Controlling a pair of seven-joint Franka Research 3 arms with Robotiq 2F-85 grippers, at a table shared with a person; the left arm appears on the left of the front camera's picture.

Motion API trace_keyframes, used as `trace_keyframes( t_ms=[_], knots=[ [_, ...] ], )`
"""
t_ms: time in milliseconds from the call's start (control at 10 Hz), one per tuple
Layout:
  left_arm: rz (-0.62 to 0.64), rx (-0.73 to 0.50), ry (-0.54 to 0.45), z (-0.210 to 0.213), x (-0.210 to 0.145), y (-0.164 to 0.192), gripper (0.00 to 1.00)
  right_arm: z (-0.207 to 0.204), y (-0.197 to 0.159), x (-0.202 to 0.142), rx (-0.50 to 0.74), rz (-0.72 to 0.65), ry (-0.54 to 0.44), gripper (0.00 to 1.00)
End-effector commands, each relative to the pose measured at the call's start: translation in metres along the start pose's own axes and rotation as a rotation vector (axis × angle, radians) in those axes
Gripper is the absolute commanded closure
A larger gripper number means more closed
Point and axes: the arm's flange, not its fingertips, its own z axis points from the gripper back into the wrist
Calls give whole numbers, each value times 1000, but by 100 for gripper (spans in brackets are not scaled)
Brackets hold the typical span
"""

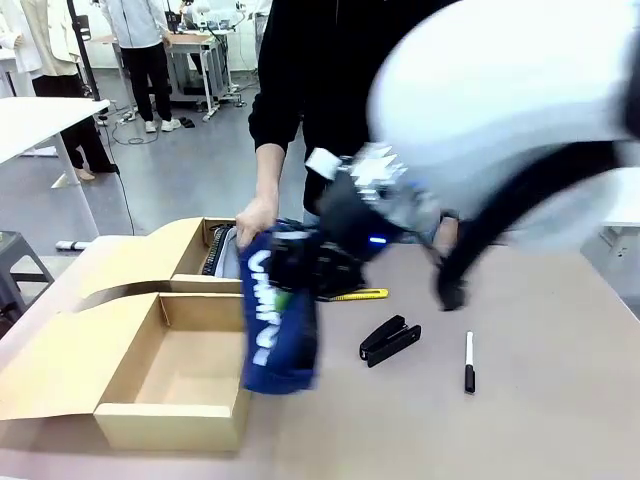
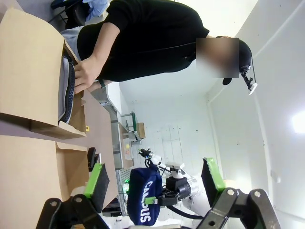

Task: Place items inside the box.
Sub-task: Pick up a Pencil pouch or Stapler and place it inside the Mailer Box closest to the robot.

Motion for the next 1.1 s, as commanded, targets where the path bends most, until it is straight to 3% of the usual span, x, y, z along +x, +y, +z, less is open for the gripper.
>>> trace_keyframes(
  t_ms=[0,100,200,600,800,1000],
  knots=[
    [-23,-14,2,0,-3,0,0,-30,33,44,-72,-142,-30,93],
    [-23,-14,2,0,-3,0,0,-15,23,33,-70,3,146,93],
    [-23,-14,2,0,-3,0,0,-22,20,17,-14,-58,-16,93],
    [-23,-14,2,0,-3,0,0,-28,23,28,-29,-49,22,93],
    [-23,-14,2,0,-3,0,0,-57,89,56,-113,-37,32,93],
    [-23,-14,2,0,-3,0,0,-91,119,71,-174,-142,72,93]
  ],
)
